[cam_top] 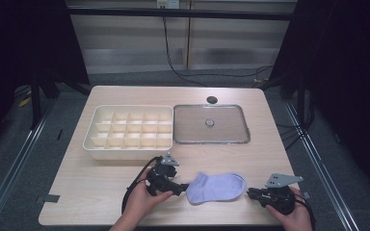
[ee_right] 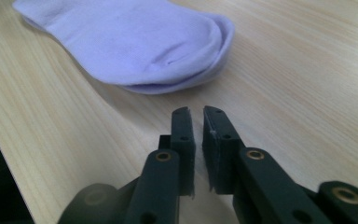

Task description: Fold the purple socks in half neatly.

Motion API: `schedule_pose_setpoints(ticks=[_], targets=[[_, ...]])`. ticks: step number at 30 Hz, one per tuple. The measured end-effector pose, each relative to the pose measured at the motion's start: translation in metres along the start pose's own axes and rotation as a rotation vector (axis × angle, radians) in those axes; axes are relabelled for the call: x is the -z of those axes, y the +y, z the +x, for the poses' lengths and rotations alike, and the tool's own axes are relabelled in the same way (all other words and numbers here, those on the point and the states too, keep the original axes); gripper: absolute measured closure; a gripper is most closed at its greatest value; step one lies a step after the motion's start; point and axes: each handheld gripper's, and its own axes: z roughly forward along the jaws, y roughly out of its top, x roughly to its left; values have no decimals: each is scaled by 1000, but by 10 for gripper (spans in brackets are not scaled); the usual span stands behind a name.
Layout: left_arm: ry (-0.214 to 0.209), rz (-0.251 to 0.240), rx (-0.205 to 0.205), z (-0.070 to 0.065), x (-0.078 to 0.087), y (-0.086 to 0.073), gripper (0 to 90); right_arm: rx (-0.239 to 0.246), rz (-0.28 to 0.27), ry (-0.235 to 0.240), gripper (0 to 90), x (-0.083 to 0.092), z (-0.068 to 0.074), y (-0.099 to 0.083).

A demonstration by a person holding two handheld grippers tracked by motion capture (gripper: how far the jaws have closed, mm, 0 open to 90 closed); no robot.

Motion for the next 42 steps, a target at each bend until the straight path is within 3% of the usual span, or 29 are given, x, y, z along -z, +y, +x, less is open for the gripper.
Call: schedule_pose_setpoints(ticks=[5,11,14,15,19,22,25,35,42], targets=[[-13,30,2,0,-2,3,348,6,-3,9,897,-3,1,3],[-30,46,17,-5,-8,7,383,10,-6,10,900,-3,1,3],[-29,67,2,-6,-9,8,413,9,-9,11,900,-4,1,2],[-30,62,18,-7,-10,9,429,9,-10,12,900,-4,1,2],[-42,104,22,-5,-10,11,505,11,-12,14,900,-4,1,2],[-40,97,44,-7,-11,11,543,10,-11,17,900,-5,1,3],[-63,115,38,-8,-13,12,565,3,-12,25,900,-7,1,4],[-65,130,53,-10,-19,17,585,-5,-16,35,897,-7,-1,4],[-76,154,63,-14,-22,20,659,-10,-15,35,896,-8,-1,5]])
